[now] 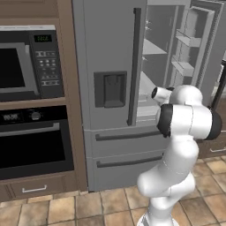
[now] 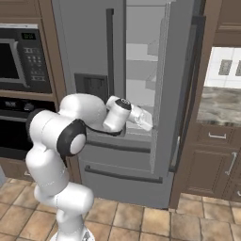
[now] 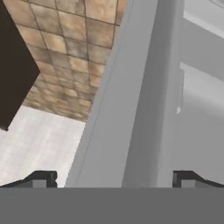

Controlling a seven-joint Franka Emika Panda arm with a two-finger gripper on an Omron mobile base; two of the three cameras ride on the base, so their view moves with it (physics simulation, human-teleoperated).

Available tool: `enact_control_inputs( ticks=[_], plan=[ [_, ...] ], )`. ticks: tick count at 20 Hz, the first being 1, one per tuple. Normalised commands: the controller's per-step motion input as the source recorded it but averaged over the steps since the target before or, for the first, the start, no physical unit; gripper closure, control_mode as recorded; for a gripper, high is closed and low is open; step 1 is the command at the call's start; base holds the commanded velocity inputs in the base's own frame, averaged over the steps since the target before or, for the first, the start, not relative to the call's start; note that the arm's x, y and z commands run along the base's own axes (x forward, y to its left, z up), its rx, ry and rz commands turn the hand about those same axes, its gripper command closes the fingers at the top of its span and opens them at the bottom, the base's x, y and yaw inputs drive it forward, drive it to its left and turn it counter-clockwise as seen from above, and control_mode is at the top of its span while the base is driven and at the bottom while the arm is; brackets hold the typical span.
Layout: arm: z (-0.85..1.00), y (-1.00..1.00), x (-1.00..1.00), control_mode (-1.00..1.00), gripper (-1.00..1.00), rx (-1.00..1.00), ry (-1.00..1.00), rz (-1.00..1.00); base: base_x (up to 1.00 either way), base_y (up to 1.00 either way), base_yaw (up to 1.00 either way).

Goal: Place one of the steaks on the plate and the other in the bowl. Then place the bowl in the fridge.

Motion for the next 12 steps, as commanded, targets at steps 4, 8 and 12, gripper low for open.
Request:
enact_control_inputs(
  ticks=[4,8,12],
  plan=[
    [0.09,0.32,-0.29,-1.00,-1.00,-0.05,-0.20,-0.02,0.00,0.00,0.00],
    [0.05,0.58,0.46,-1.00,-1.00,-0.17,0.15,-0.05,0.00,0.00,0.00],
    [0.09,0.87,0.44,-1.00,-1.00,-0.24,0.27,-0.20,0.00,0.00,0.00]
  ],
)
